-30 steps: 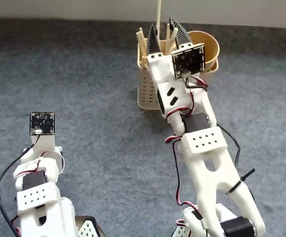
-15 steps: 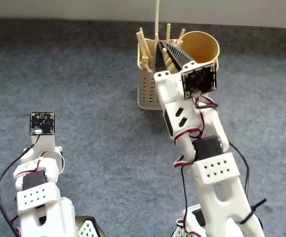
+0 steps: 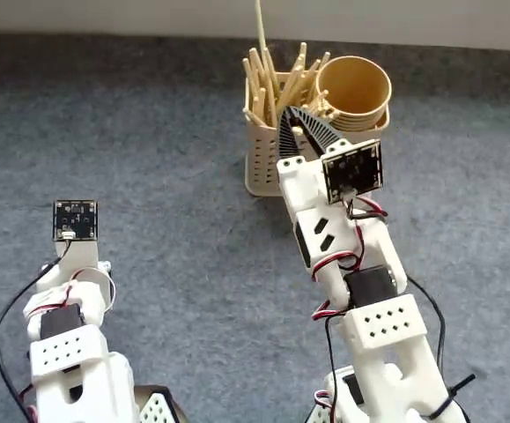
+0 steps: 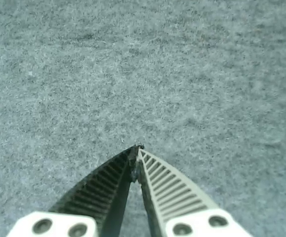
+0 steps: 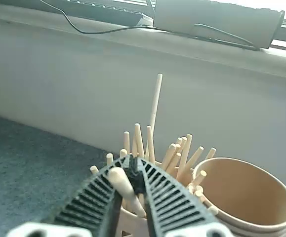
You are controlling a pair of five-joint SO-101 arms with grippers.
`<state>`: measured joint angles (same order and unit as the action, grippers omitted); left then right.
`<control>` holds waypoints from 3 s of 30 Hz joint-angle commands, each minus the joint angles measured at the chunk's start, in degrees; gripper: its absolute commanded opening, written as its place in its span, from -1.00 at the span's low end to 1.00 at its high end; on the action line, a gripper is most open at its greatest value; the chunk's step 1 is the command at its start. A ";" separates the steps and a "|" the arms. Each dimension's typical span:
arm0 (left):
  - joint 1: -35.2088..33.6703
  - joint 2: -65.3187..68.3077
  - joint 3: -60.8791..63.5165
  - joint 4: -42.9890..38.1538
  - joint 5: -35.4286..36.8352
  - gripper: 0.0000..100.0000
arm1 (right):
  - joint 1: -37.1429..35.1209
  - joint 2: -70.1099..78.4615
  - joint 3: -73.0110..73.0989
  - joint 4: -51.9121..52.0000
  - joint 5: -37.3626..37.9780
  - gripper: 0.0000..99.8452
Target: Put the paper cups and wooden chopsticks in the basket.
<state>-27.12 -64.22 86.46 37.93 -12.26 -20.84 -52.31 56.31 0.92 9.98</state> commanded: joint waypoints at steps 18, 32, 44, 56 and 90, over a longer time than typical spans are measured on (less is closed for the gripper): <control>1.45 -0.92 -0.40 -0.97 -0.44 -0.98 | -0.66 -20.62 -17.89 24.04 -0.26 -0.52; 3.03 -0.92 -0.48 -0.88 -0.44 -0.98 | -0.48 -41.36 -2.59 38.20 0.09 -0.97; 8.22 -1.01 -0.92 -0.79 -0.35 -0.99 | -0.31 -52.97 21.32 38.02 -0.18 -0.97; 12.00 -1.01 -0.48 0.62 -0.35 -0.99 | -0.22 -52.97 46.37 38.99 -0.26 -0.97; 17.27 -36.97 10.86 12.40 0.09 -0.99 | 12.62 -52.97 48.22 67.56 0.00 -0.97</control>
<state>-9.45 -90.77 96.31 39.96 -12.26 -8.97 -104.53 95.78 68.18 10.07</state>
